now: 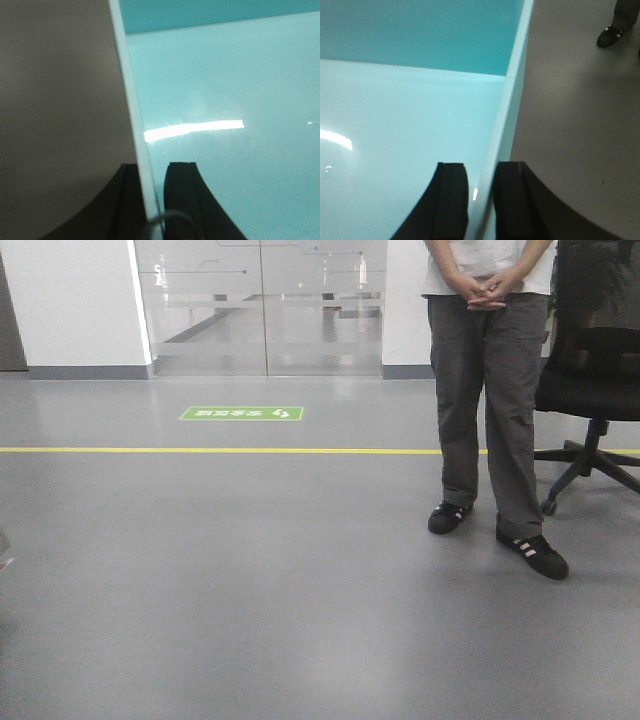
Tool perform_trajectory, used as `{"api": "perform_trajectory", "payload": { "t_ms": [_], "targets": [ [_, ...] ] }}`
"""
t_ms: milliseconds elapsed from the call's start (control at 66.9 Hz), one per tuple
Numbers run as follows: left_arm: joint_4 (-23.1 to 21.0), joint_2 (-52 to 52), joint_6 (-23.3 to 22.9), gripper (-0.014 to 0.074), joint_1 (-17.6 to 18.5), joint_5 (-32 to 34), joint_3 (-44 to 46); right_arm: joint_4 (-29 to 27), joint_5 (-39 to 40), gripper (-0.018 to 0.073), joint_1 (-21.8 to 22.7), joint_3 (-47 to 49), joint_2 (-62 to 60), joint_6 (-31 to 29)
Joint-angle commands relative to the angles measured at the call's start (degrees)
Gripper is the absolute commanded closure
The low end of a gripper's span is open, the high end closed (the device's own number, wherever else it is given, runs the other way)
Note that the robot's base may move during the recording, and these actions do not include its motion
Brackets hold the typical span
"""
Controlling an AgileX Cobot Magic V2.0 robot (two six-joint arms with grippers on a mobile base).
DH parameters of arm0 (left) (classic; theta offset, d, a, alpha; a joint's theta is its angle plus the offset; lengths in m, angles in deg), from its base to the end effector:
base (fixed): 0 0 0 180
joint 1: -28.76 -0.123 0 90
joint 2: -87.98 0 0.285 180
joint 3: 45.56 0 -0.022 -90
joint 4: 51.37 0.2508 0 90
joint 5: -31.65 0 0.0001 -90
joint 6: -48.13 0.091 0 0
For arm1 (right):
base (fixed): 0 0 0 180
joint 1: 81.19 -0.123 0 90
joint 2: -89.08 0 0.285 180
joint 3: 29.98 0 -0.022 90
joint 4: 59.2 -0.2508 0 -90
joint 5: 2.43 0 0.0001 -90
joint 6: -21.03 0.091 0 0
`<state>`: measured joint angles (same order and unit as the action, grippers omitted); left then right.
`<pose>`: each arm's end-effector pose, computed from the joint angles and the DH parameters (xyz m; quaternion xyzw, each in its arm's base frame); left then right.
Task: Fetch blue bin and place on conveyor start
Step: 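Hold the bin with both grippers while the base drives to the conveyor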
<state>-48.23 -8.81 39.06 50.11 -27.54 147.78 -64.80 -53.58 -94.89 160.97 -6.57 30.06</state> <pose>0.2482 -0.0924 0.4557 0.0991 0.8970 -0.0865 0.4220 0.2712 0.0732 0.4480 -0.0266 0.8838 0.1386 0.4461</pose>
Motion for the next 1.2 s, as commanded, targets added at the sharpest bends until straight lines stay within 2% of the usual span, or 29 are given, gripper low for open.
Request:
{"api": "perform_trajectory", "payload": {
  "t_ms": [0,673,1181],
  "targets": [
    [-2.51,-1.29,0.86,0.0707,0.63,0.71,0.43,2.22,4.18,0.0712,0.37,0.35,-0.11,0.77],
    [-2.51,-1.29,0.86,0.0707,0.63,0.71,0.43,2.22,4.89,0.0712,0.37,0.35,-0.11,0.77],
    [-2.39,-1.29,0.86,0.0707,0.63,0.71,0.43,2.11,21.73,0.0712,0.37,0.35,2.93,0.77]
  ]
}}
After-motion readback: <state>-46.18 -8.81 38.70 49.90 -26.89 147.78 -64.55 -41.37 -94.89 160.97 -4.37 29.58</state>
